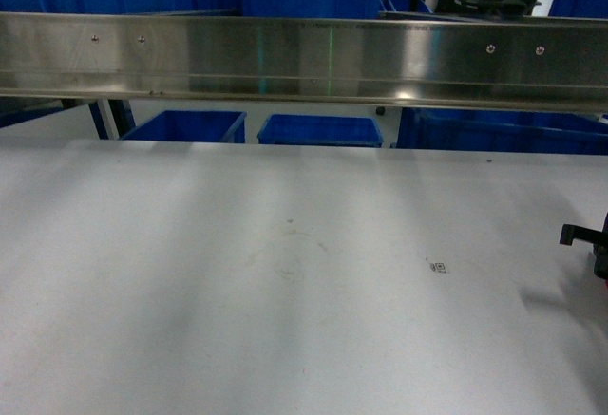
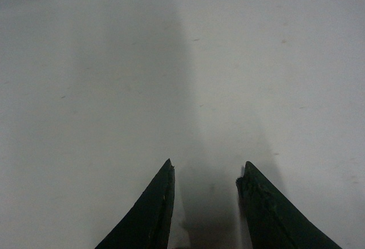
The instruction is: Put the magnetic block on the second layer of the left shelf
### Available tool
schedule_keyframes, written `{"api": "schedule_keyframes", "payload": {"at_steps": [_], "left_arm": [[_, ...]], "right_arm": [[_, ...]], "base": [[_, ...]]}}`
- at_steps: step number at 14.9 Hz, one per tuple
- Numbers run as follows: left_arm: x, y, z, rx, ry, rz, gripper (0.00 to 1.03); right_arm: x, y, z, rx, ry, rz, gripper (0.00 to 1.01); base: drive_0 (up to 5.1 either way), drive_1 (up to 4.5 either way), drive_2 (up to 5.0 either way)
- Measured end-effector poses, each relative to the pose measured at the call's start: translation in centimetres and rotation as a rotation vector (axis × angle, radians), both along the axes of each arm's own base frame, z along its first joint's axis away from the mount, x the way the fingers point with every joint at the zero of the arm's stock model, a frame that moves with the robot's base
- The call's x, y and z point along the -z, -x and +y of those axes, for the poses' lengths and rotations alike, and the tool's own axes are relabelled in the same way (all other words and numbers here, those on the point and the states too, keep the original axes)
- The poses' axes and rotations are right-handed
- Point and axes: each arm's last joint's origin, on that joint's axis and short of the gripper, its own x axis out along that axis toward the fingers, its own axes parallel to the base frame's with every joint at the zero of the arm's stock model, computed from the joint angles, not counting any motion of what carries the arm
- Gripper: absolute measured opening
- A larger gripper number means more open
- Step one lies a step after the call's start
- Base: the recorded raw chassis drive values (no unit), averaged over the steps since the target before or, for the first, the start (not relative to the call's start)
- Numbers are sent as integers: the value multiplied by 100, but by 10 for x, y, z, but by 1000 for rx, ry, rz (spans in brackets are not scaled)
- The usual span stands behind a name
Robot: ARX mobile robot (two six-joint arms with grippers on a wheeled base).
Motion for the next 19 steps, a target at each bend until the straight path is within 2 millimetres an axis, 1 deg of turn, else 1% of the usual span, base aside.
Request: {"api": "schedule_keyframes", "payload": {"at_steps": [2,3,4,6,7,8,9,10,14,19], "left_arm": [[0,0,0,0,0,0,98],[0,0,0,0,0,0,98],[0,0,0,0,0,0,98],[0,0,0,0,0,0,98],[0,0,0,0,0,0,98],[0,0,0,0,0,0,98],[0,0,0,0,0,0,98],[0,0,0,0,0,0,98],[0,0,0,0,0,0,98],[0,0,0,0,0,0,98]], "right_arm": [[-9,7,7,-62,-15,0,31],[-19,11,11,-98,-15,-14,31],[-40,16,15,-144,-17,-63,31],[-96,29,20,-237,0,-215,31],[-113,38,20,-264,15,-257,31],[-122,49,20,-289,27,-267,31],[-125,58,20,-306,42,-263,31],[-126,61,19,-310,51,-257,31],[-121,61,18,-275,69,-240,31],[-118,60,4,-204,89,-228,31]], "base": [[0,0,0],[0,0,0],[0,0,0],[0,0,0],[0,0,0],[0,0,0],[0,0,0],[0,0,0],[0,0,0],[0,0,0]]}}
